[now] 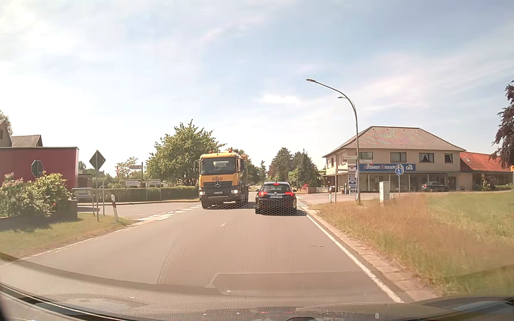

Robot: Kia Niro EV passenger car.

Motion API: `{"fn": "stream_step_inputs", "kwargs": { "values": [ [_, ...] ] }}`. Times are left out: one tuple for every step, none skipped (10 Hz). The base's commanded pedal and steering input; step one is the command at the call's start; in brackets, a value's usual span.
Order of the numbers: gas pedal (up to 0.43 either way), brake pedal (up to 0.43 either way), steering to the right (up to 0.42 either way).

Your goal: Follow the waypoints while adhering to traffic rules and regulations

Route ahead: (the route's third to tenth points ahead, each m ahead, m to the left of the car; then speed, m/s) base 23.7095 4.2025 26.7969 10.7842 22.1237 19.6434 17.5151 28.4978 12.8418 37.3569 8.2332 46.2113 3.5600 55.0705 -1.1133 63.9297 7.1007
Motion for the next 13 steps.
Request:
{"fn": "stream_step_inputs", "kwargs": {
  "values": [
    [0.000, 0.146, 0.001],
    [0.000, 0.159, 0.001],
    [0.000, 0.171, 0.001],
    [0.000, 0.177, 0.000],
    [0.000, 0.189, 0.000],
    [0.000, 0.195, 0.000],
    [0.000, 0.195, 0.000],
    [0.000, 0.201, 0.000],
    [0.000, 0.213, 0.000],
    [0.000, 0.244, 0.000],
    [0.000, 0.262, 0.000],
    [0.000, 0.274, 0.000],
    [0.000, 0.274, -0.001]
  ]
}}
